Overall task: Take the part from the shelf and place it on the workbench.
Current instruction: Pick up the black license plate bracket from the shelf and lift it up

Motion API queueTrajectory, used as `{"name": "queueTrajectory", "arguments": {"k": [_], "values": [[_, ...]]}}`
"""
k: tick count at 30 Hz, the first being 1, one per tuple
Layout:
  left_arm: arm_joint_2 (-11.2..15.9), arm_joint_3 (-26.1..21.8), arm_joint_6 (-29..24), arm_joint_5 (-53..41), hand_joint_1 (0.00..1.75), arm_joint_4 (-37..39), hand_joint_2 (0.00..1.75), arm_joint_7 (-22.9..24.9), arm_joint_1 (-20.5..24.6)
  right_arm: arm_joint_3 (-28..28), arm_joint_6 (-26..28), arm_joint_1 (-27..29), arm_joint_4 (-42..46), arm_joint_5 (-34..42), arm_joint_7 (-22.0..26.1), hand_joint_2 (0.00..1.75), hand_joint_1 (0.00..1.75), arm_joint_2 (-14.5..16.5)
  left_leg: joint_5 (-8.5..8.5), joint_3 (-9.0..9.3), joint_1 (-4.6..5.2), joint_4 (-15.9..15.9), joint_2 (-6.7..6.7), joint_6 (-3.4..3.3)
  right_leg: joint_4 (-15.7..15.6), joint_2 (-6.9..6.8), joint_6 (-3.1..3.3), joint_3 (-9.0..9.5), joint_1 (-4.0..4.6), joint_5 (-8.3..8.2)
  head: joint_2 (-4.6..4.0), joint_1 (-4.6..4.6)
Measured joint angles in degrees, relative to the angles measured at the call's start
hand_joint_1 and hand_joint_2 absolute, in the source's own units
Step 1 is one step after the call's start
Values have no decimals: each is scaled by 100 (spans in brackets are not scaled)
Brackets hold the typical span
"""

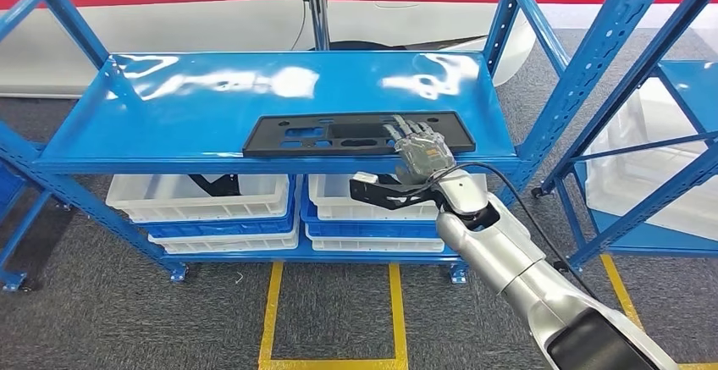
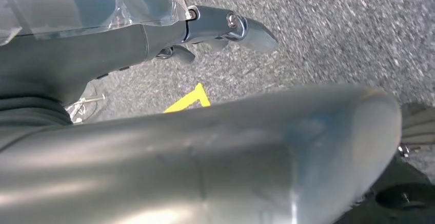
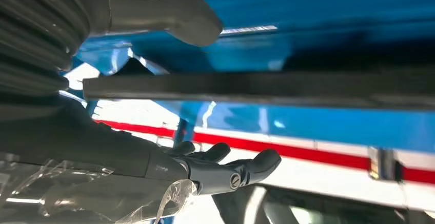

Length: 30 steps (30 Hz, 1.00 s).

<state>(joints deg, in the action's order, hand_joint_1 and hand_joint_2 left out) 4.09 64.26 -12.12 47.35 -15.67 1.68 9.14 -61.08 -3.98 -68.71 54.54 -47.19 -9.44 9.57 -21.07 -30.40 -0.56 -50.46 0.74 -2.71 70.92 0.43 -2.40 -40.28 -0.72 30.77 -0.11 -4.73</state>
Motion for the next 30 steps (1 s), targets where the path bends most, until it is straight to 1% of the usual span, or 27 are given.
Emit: {"name": "queueTrajectory", "arguments": {"k": [1, 2, 3, 4, 5, 6, 8, 9, 10, 11, 12, 13, 14, 15, 16, 18, 19, 20, 21, 22, 24, 25, 28, 29, 30], "values": [[0, -14, 1, 1, 0, 0, 0, 0, -8, -4, -15, -1, -28, 13, 4, 175, 0, 4, -35, 46, -3, 0, 7, 16, -259, -1, 11, 56, -1, -234, 0, 1], [-1, -29, 1, 1, 0, 0, 0, 1, -15, -7, -31, -7, -54, 26, 8, 175, 0, 9, -72, 98, -6, 3, 14, 37, -693, -3, 33, 210, -2, -525, 0, 1], [-1, -43, 2, 2, 0, 0, 0, 1, -14, -9, -46, -21, -76, 40, 11, 175, 0, 15, -116, 143, 3, -1, 19, 65, -1162, -3, 58, 394, 8, -775, 0, 1], [-2, -56, 1, 3, 0, 0, 0, 1, -9, -10, -61, -35, -96, 49, 11, 175, 0, 21, -157, 181, 12, 3, 24, 97, -1540, -4, 87, 547, 18, -934, 0, 1], [-2, -64, 1, 4, 0, 0, 0, 1, -5, -13, -73, -45, -113, 59, 11, 175, 0, 27, -189, 206, 21, 14, 28, 127, -1775, -3, 116, 642, 27, -1001, 0, 1], [-2, -70, 1, 7, 0, 0, 0, 1, -3, -16, -82, -56, -130, 70, 11, 175, 0, 31, -215, 224, 30, 26, 31, 159, -1872, -2, 144, 683, 37, -992, 0, 0], [-2, -81, 1, 9, 0, 0, 0, 0, -12, -22, -100, -68, -157, 87, 10, 175, 0, 45, -261, 243, 20, 35, 26, 214, -1915, 1, 199, 716, 20, -963, 1, 0], [-2, -86, 1, 10, 0, 0, 0, 0, -15, -24, -108, -80, -168, 93, 9, 175, 0, 54, -325, 203, 13, -63, 18, 242, -1930, 1, 230, 739, 9, -954, 1, -1], [-2, -91, 1, 11, 0, 0, 0, -1, -13, -25, -116, -93, -178, 99, 9, 175, 0, 69, -445, 83, 4, -309, 9, 268, -1946, -1, 259, 767, -3, -945, 1, -1], [-2, -96, 0, 13, 0, 0, 0, -1, -11, -25, -125, -102, -188, 103, 8, 175, 0, 86, -608, -116, -5, -694, 0, 291, -1954, -3, 286, 795, -8, -928, 0, -1], [-2, -97, -1, 15, 0, 0, 0, -1, -10, -26, -133, -106, -197, 108, 8, 175, 0, 96, -783, -377, -6, -1168, -3, 313, -1955, -5, 308, 818, -7, -902, 0, -1], [-2, -98, -1, 16, 0, 0, 0, -1, -15, -28, -143, -100, -206, 117, 8, 175, 0, 106, -909, -643, -9, -1610, -4, 329, -1954, -5, 320, 845, -5, -876, 0, 0], [-2, -98, -1, 17, 0, 0, 0, -1, -26, -32, -152, -89, -215, 128, 7, 175, 0, 111, -928, -837, -10, -1877, -5, 341, -1954, -4, 325, 879, -5, -846, 0, 1], [-2, -98, -1, 17, 0, 0, 0, -3, -37, -37, -158, -81, -224, 138, 7, 175, 0, 112, -821, -920, -11, -1898, -5, 346, -1954, -1, 322, 923, -6, -814, 0, 1], [-2, -99, 1, 18, 0, 0, 0, -16, -46, -41, -163, -78, -235, 150, 7, 175, 0, 113, -601, -880, -11, -1662, -6, 342, -1954, 2, 314, 974, -8, -779, 0, 1], [1, -100, 10, 23, 0, 1, 0, -78, -48, -46, -183, -91, -254, 175, 7, 175, 3, 115, -34, -578, -5, -758, -8, 313, -1955, 11, 278, 1079, -1, -704, 0, 1], [3, -102, 15, 27, 0, 1, 0, -112, -45, -47, -201, -99, -262, 192, 7, 175, 22, 116, 159, -433, 3, -364, -6, 287, -1950, 23, 251, 1115, 13, -663, 1, 1], [3, -104, 19, 32, 0, 2, 0, -134, -42, -49, -223, -106, -273, 211, 7, 175, 41, 116, 263, -340, 10, -114, -6, 259, -1953, 33, 224, 1141, 27, -629, 1, 1], [-1, -107, 20, 40, 0, 2, 0, -144, -39, -51, -243, -111, -285, 234, 7, 175, 81, 116, 292, -300, 12, -8, -3, 243, -1948, 42, 224, 1152, 49, -595, 1, 2], [-5, -109, 20, 45, 0, 2, 0, -148, -34, -54, -260, -111, -297, 251, 8, 175, 122, 116, 286, -287, 9, 14, 0, 230, -1945, 49, 259, 1159, 59, -574, 1, 2], [-11, -120, 17, 67, 0, 2, 0, -166, -30, -58, -283, -112, -323, 286, 17, 175, 171, 115, 281, -289, 15, 13, 13, 223, -1947, 43, 349, 1162, 62, -559, 1, 2], [-11, -130, 14, 78, 0, 2, 0, -178, -29, -59, -296, -112, -335, 301, 29, 175, 175, 114, 276, -291, 27, 13, 21, 215, -1956, 37, 375, 1166, 55, -563, 1, 1], [-9, -181, -7, 103, 0, 2, 0, -203, -30, -61, -331, -115, -370, 341, 77, 175, 175, 117, 259, -293, 52, 11, 37, 186, -1989, 20, 369, 1182, 40, -565, 0, 1], [-9, -200, -15, 107, 0, 2, 0, -204, -27, -62, -337, -122, -381, 351, 86, 175, 175, 121, 254, -293, 57, 11, 37, 179, -1996, 18, 359, 1185, 36, -566, 0, 1], [-9, -216, -23, 109, 0, 2, 0, -203, -23, -62, -341, -133, -388, 363, 87, 175, 175, 126, 250, -293, 61, 10, 37, 172, -2003, 18, 332, 1189, 31, -565, 0, 1]]}}
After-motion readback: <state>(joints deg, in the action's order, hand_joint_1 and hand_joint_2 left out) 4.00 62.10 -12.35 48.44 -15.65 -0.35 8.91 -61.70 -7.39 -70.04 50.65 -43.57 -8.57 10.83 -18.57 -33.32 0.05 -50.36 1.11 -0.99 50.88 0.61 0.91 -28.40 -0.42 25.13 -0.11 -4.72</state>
